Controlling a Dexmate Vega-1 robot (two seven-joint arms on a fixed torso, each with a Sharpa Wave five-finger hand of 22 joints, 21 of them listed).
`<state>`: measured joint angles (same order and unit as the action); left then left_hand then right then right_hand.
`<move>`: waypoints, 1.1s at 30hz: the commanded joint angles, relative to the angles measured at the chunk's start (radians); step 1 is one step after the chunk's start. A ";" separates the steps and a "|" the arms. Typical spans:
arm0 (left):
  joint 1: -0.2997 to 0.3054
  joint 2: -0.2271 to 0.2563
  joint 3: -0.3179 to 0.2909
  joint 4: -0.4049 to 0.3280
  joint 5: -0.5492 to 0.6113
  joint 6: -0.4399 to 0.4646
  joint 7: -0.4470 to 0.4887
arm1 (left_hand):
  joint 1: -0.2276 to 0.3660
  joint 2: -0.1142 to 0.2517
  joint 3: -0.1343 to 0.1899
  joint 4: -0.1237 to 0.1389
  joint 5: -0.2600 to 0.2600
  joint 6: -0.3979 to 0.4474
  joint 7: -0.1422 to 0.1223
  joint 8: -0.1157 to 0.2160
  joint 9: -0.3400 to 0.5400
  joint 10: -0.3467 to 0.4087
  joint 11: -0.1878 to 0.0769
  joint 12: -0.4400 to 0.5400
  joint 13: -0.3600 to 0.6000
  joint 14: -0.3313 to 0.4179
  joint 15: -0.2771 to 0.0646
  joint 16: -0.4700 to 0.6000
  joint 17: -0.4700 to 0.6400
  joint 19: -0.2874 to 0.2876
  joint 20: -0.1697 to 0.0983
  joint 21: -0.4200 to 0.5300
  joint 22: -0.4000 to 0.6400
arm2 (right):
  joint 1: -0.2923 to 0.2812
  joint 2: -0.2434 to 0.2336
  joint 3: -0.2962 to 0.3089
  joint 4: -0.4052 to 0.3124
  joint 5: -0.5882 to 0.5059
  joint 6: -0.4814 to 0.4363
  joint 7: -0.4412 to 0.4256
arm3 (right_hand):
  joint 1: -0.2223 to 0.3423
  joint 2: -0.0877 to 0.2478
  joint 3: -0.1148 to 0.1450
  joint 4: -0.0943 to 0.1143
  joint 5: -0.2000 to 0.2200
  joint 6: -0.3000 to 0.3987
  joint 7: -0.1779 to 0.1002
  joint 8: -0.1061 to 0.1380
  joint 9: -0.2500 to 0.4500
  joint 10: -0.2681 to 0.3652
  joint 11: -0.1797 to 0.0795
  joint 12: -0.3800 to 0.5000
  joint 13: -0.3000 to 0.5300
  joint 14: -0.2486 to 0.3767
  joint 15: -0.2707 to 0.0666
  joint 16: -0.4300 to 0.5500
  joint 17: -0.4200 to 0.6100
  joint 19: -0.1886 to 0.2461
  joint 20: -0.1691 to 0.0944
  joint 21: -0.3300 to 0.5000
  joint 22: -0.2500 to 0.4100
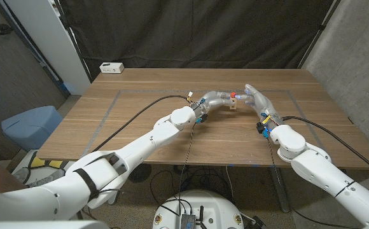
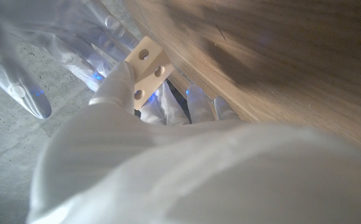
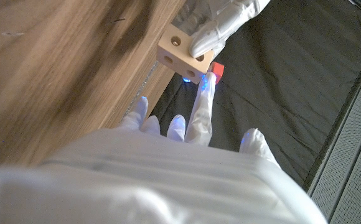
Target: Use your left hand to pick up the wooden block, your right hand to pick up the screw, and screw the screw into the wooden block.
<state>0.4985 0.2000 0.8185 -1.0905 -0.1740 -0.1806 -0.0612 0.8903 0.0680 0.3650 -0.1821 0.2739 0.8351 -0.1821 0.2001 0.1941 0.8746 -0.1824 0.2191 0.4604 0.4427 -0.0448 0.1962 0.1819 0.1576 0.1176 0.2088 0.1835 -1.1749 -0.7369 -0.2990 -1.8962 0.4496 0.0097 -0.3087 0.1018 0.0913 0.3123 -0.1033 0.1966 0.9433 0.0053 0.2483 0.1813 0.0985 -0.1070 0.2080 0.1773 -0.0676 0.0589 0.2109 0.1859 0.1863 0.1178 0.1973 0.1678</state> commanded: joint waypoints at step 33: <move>-0.027 -0.018 0.005 0.051 0.002 -0.016 -0.012 | 0.000 0.011 0.029 0.025 0.004 0.069 0.047 0.004 0.005 0.023 -0.015 0.016 0.038 0.009 -0.020 0.002 0.001 0.003 -0.004 0.008 0.006 | -0.022 0.015 0.023 0.001 -0.010 0.029 -0.037 | 0.017 -0.001 0.015 -0.004 0.006 0.004 0.004 -0.032 0.003 0.056 0.054 -0.005 0.001 0.051 -0.012 0.007 0.002 0.059 -0.014 0.009 0.001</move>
<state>0.4732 0.1802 0.8245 -1.0401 -0.1760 -0.1947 -0.0778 0.8903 0.0681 0.3650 -0.1821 0.2741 0.8351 -0.1820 0.1971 0.1975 0.8729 -0.1842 0.2191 0.4604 0.4427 -0.0448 0.1962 0.1819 0.1575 0.1177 0.2088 0.1835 -1.1908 -0.7396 -0.2812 -1.8973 0.4637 0.0296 -0.3042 0.1059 0.0949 0.3206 -0.1035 0.1965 0.9502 0.0091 0.2200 0.1813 0.1482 -0.0639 0.2032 0.1774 -0.0244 0.0449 0.2146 0.1857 0.2335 0.1030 0.1973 0.1678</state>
